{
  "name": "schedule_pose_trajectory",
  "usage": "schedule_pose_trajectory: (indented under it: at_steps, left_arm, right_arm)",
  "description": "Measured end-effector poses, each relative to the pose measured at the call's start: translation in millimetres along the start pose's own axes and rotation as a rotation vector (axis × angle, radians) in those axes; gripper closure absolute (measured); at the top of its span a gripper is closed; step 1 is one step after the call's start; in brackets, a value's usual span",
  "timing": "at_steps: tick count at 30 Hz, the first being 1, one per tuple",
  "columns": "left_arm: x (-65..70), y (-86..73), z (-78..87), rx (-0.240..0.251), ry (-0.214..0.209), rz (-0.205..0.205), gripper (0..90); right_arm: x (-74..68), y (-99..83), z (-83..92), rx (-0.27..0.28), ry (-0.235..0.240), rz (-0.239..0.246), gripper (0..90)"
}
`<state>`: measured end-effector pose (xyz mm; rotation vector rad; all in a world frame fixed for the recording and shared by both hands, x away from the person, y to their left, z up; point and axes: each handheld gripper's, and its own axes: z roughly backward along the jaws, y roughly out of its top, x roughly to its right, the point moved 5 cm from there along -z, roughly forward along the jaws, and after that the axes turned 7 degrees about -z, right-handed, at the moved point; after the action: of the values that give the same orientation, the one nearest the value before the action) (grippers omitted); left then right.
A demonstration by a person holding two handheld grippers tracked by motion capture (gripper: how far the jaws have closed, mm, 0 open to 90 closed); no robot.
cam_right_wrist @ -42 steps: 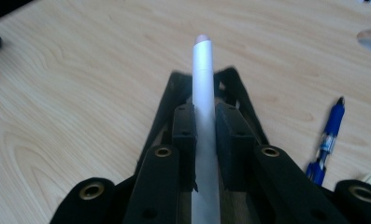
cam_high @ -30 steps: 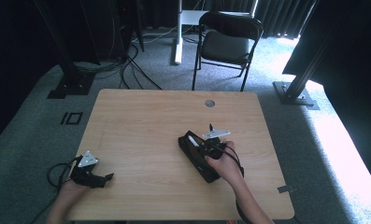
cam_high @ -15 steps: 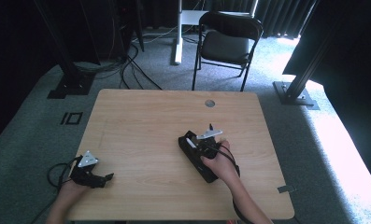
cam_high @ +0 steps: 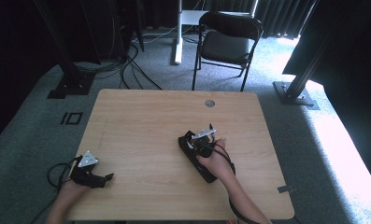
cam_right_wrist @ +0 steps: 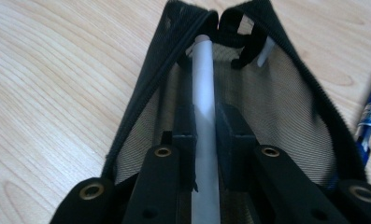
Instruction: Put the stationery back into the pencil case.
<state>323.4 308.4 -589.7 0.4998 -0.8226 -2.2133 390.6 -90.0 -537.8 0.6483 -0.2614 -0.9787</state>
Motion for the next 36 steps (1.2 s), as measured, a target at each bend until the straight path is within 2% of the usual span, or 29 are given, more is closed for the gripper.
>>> schedule_pose_trajectory:
  at_steps: [6,14,25,30,36]
  left_arm:
    - [0.0,0.0,0.0,0.0,0.0,0.0,2.1]
    - [0.0,0.0,0.0,0.0,0.0,0.0,2.1]
    - [-0.1,0.0,0.0,0.0,0.001,-0.001,2.1]
    - [-0.1,0.0,0.0,0.0,0.001,-0.001,2.1]
    - [0.0,0.0,0.0,0.0,0.0,0.0,2.1]
  right_arm:
    - [0.1,-1.7,-4.9,-0.024,0.009,0.003,78.1]
    - [1.1,0.0,1.5,-0.001,0.026,-0.008,73.7]
    - [10.9,15.7,46.8,0.165,0.086,-0.053,70.4]
    - [27.1,20.7,61.2,0.238,0.058,-0.092,69.4]
    - [50.9,20.4,66.7,0.264,-0.005,-0.138,68.0]
